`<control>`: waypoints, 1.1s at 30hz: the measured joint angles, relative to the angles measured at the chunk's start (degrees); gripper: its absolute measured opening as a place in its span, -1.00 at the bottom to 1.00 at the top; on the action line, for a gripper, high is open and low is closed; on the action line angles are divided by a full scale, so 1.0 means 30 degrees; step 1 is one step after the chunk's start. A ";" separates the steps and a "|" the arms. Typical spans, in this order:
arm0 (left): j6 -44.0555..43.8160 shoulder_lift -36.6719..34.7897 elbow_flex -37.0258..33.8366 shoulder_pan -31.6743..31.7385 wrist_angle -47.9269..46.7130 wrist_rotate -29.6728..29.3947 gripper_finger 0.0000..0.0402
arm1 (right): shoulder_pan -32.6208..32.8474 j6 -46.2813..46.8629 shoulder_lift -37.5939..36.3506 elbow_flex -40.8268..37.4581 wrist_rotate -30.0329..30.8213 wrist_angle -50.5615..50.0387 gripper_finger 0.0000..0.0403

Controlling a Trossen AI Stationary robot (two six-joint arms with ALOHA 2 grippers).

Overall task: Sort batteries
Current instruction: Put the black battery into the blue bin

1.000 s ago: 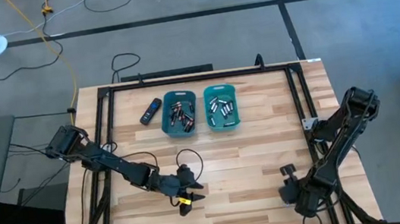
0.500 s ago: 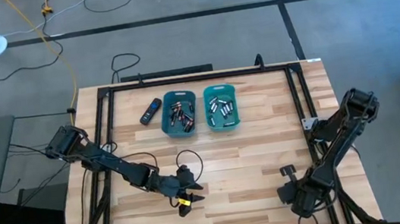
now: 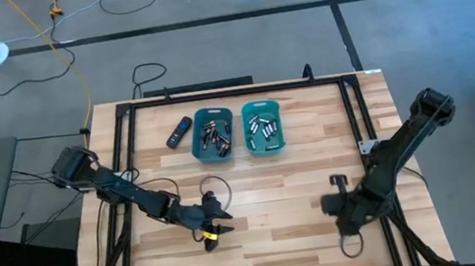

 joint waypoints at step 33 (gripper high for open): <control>0.3642 -2.0165 -0.8736 0.2616 -1.1782 0.0869 -0.12 | -1.7629 -1.4106 1.6496 2.5135 -0.2113 -0.1060 -0.95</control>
